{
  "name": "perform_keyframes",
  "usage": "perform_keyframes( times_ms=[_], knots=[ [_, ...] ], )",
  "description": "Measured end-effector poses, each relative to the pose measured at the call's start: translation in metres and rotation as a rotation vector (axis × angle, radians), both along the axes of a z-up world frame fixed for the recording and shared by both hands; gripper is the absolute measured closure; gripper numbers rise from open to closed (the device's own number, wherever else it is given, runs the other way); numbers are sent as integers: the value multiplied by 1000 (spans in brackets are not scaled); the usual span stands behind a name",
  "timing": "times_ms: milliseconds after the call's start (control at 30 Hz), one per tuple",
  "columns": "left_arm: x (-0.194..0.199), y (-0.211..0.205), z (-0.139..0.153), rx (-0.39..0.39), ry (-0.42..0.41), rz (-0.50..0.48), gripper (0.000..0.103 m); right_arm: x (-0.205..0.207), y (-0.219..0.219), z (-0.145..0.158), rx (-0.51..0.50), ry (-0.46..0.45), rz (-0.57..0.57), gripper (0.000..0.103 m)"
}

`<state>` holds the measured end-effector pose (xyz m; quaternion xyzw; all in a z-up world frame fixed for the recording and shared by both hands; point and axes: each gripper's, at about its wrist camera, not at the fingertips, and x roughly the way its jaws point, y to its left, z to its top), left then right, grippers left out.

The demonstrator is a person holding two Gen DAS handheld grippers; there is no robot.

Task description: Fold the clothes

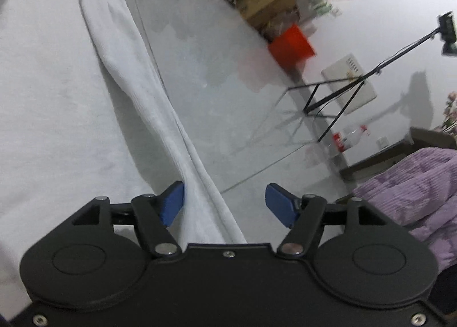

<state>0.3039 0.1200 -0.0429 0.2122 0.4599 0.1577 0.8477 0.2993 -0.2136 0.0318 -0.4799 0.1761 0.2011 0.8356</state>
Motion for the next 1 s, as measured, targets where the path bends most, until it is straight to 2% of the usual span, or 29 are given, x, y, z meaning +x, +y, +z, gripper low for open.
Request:
perform_keyframes(
  times_ms=[100,200,233,300,333,367,433,500,533,600,633,700,733,867,1000],
  knots=[
    [-1,-7,-3,-90,-5,42,15,-41,-30,7,13,-21,-10,28],
    [-3,-3,-6,-146,6,99,15,-75,-58,-5,24,32,-91,27],
    [-6,-5,-7,-137,6,106,15,-83,-67,-9,31,62,-112,27],
    [-14,-9,-9,-100,4,107,17,-108,-90,-22,30,138,-151,25],
    [-17,-10,-12,-77,5,96,24,-116,-99,-30,3,158,-162,25],
    [-18,-19,-15,10,7,69,31,-122,-106,-37,-23,168,-172,25],
    [-20,-42,-9,190,-38,0,31,-131,-121,-49,-61,174,-189,25],
    [-27,-72,9,259,-130,-132,31,-138,-138,-60,-97,173,-196,25],
    [-32,-92,20,274,-159,-229,29,-140,-143,-63,-109,173,-194,25],
    [-40,-141,35,326,-180,-444,26,-148,-151,-70,-123,178,-177,25],
    [-43,-159,40,343,-191,-517,25,-152,-157,-74,-135,180,-161,25],
    [-53,-230,60,337,-227,-787,17,-164,-165,-82,-162,180,-133,26],
    [-54,-261,62,337,-232,-891,11,-169,-170,-87,-175,179,-118,26],
    [-56,-385,60,354,-238,-1282,9,-187,-192,-98,-203,182,-76,30],
    [-59,-511,34,401,-218,-1628,9,-190,-211,-103,-213,176,-42,49]
  ],
)
